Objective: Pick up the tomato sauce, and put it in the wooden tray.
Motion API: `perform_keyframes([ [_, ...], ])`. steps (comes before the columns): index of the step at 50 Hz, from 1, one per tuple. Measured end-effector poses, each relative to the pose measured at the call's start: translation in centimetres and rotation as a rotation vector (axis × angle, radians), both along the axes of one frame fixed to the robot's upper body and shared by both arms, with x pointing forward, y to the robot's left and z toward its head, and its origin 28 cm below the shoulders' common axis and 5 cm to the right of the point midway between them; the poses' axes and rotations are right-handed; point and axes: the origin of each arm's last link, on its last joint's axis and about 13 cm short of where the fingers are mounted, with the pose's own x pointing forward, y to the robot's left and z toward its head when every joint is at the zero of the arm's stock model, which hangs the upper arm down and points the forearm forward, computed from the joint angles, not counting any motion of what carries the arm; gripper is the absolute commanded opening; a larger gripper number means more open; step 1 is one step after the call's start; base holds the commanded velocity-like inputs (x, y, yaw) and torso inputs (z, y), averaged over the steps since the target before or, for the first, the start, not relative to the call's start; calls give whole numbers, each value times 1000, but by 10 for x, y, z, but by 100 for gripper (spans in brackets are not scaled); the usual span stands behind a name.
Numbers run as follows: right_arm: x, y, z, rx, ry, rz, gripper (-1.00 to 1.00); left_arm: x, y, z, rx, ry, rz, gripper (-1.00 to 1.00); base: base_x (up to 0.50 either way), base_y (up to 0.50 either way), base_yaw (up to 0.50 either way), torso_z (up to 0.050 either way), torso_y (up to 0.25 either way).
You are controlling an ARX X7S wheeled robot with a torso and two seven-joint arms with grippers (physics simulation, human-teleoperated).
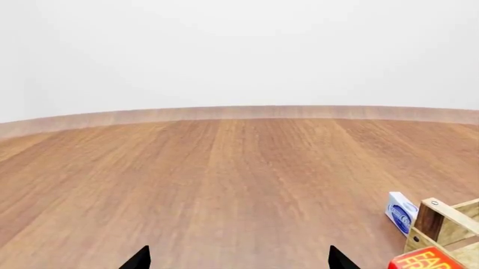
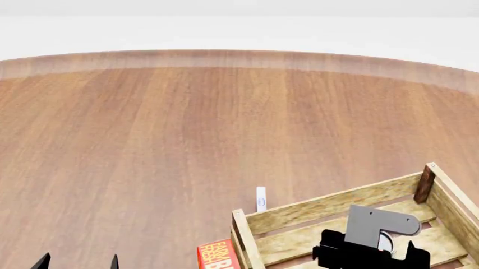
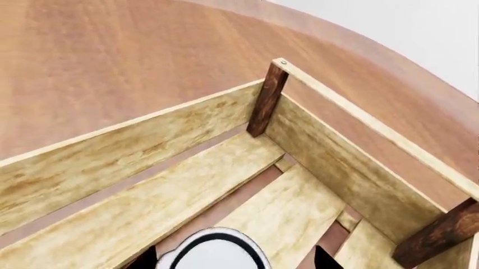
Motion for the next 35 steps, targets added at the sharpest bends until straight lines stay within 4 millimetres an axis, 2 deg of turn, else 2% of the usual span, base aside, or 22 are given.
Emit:
perform_keyframes([
  [35, 2, 0, 3, 8, -29, 34, 100, 1, 0, -1, 1, -1, -1, 100, 0, 0, 0, 0, 0],
])
